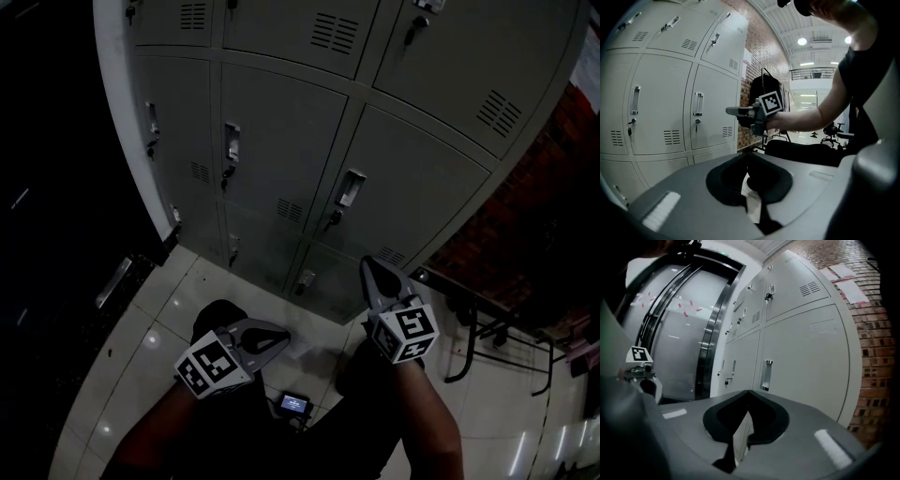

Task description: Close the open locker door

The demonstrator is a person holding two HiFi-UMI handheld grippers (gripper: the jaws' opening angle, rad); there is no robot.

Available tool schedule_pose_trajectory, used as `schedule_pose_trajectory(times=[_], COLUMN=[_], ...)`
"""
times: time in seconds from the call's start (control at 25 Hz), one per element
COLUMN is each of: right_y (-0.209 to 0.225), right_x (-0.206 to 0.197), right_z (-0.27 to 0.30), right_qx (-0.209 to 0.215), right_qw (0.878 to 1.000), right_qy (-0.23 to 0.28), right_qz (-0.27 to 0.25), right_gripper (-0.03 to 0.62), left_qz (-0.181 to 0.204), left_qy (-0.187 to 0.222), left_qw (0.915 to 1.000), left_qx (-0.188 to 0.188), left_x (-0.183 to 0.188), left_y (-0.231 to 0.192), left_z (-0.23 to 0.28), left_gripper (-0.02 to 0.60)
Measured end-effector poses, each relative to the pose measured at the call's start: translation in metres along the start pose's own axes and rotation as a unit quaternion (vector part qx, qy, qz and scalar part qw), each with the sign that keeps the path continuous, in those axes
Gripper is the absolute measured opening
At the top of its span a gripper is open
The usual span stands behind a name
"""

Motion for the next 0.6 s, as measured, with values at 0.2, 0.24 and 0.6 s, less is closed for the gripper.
schedule_pose_trajectory(times=[0.2,0.24,0.6], right_y=[-0.013,-0.017,-0.046], right_x=[-0.025,-0.027,-0.07], right_z=[-0.047,-0.055,-0.106], right_qx=[0.019,0.021,0.066], right_qw=[1.0,1.0,0.997], right_qy=[-0.013,-0.013,-0.025], right_qz=[0.002,-0.003,-0.002], right_gripper=[0.002,0.002,0.002], left_qz=[-0.003,-0.003,-0.004], left_qy=[-0.003,-0.004,-0.001], left_qw=[1.0,1.0,1.0], left_qx=[0.002,0.002,0.0], left_x=[-0.003,-0.003,0.0], left_y=[-0.001,-0.002,0.0], left_z=[0.0,0.0,0.002], left_gripper=[0.012,0.012,0.012])
Point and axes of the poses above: the fingertips, and each gripper's own axes: z forward along the fingers, y to its right, x out of its top, the point moved 1 cm from there along -z, backward along the fingers, and after that the axes turned 7 degrees about -y, right-handed, at the moved point
